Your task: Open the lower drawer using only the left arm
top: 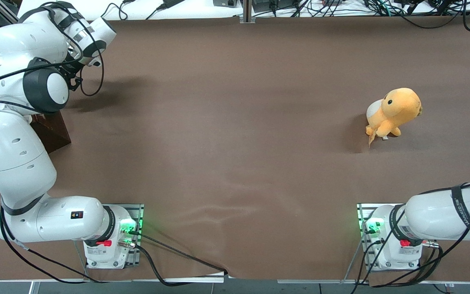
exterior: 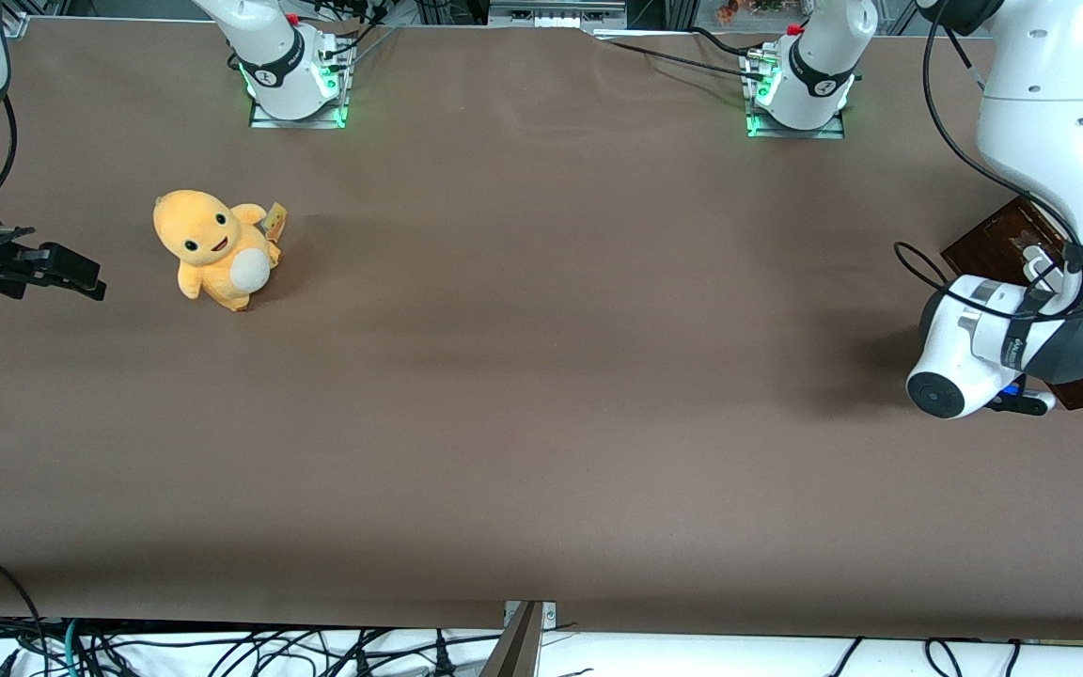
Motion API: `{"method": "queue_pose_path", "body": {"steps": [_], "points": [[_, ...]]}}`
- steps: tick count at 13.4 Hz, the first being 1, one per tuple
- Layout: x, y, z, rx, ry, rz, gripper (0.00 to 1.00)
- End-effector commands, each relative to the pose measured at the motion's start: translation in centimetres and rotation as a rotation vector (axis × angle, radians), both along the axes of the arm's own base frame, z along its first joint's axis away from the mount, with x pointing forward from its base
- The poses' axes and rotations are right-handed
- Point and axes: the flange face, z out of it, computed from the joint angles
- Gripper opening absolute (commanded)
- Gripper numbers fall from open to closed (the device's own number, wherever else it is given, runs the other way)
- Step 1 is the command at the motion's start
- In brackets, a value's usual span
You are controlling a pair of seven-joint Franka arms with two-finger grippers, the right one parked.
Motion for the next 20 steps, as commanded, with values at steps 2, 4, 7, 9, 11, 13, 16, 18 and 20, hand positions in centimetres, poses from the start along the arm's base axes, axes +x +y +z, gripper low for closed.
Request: {"method": "queue_pose_path", "body": {"steps": [2,4,7,9,11,13,16,18,20], "points": [[-0.4,2.0,-0.7,0.069,0.001,0.008,0.96],[-0.5,2.0,-1.4,0.070,0.010,0.007,0.36],[-0.4,1.3,-2.3,0.090,0.033,-0.006,0.08],[-0.4,1.3,-2.2,0.094,0.039,-0.005,0.05],[-0.5,1.3,-2.1,0.101,0.053,0.003,0.05],[-0.3,-0.3,-1.9,0.110,0.058,-0.015,0.03],[0.0,-2.2,-1.8,0.121,0.066,-0.038,0.03],[0.3,-3.5,-1.7,0.122,0.064,-0.053,0.04],[0.4,-5.1,-1.8,0.117,0.062,-0.070,0.04]]}}
